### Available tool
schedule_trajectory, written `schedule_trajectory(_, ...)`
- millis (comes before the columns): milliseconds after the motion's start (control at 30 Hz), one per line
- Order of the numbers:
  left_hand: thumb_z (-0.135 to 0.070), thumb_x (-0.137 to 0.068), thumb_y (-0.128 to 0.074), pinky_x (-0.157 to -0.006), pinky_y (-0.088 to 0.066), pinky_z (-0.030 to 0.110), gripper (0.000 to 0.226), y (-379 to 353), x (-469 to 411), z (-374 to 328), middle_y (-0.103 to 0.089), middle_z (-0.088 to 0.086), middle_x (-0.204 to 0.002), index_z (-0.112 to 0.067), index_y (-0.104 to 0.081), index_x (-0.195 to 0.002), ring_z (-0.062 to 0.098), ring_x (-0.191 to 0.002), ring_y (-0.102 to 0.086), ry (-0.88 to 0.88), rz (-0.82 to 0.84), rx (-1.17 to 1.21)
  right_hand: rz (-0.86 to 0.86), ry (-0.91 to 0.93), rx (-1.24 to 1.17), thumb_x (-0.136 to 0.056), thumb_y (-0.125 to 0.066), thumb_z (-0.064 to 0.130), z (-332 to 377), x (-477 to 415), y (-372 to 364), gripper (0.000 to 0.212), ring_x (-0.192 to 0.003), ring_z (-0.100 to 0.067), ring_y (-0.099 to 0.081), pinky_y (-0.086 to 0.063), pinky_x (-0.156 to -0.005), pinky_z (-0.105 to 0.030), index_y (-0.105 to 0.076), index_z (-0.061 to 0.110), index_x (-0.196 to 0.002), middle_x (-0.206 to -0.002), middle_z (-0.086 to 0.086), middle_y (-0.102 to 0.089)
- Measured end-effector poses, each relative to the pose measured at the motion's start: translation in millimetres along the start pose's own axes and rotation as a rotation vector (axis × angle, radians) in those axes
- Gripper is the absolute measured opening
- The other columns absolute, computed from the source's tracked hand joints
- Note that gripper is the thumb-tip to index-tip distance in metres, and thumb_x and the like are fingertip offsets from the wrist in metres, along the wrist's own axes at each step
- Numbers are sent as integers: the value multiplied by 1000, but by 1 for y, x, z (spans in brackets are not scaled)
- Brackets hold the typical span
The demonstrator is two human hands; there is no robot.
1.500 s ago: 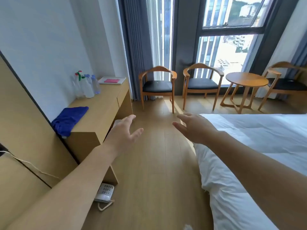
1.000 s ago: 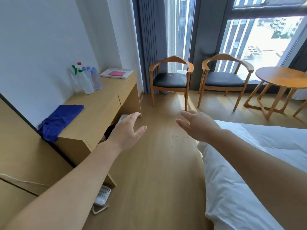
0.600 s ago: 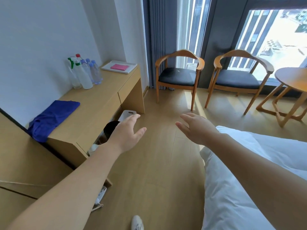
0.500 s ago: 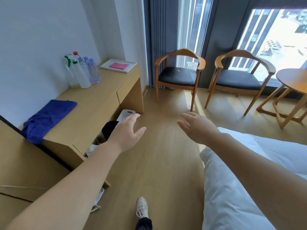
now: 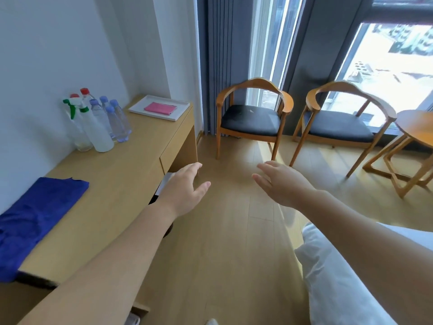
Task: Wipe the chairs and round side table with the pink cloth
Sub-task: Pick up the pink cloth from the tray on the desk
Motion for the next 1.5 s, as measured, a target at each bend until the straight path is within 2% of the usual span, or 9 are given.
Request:
schedule_trajectory(100,-40,-95,-50,-109,-32,33,56,6,-30,22,-38,-1,-148,-18,-33,-144,15,-134,-35,9,10,0,7,-4,-1,-101,-33,49,6,-37,-3,47,-115,-23,-55,-45,-93,-33,-51,15,-130,-129,-6,-56)
schedule_trajectory(567,-45,-94,-49,-109,-36,42,57,-13,-144,73,-38,-4,-148,-22,-34,-143,18,-134,-36,86,39,-29,57,23,-2,-102,-33,47,-18,-175,-11,47,-116,-23,-55,-45,-93,-31,-50,16,-132,-130,-6,-54)
schedule_trajectory(800,-42,-95,-47,-111,-31,35,55,-31,-227,78,-35,-4,-150,-22,-32,-145,15,-137,-31,211,10,-5,71,102,-32,-101,-34,49,-64,-282,-6,53,-130,-23,-46,-41,-104,-34,-40,19,-144,-145,-4,-46)
schedule_trajectory(1067,-40,-96,-48,-106,-33,30,54,-43,-298,77,-37,-5,-148,-23,-32,-145,14,-135,-34,383,-46,4,112,219,-15,-100,-35,51,-108,-389,7,56,-132,-24,-44,-41,-107,-36,-39,19,-146,-147,-3,-44)
schedule_trajectory(1400,-39,-96,-49,-107,-31,28,56,-29,-366,117,-35,-3,-150,-21,-30,-146,13,-136,-33,450,-98,0,166,331,4,-101,-36,50,-80,-493,9,54,-129,-24,-48,-43,-104,-35,-38,21,-146,-146,-1,-44)
schedule_trajectory(1500,-40,-96,-49,-92,-39,21,57,-20,-396,144,-34,-7,-150,-22,-30,-146,14,-127,-45,466,-107,38,168,365,24,-101,-36,49,-60,-532,7,52,-124,-24,-52,-45,-99,-34,-41,20,-144,-143,-1,-46)
Point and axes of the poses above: each hand's wrist, its own x-axis away from the middle knuckle, its own y-axis out of the back of the hand, z = x × y, the point moved 1 cm from there along -x, towards the middle knuckle
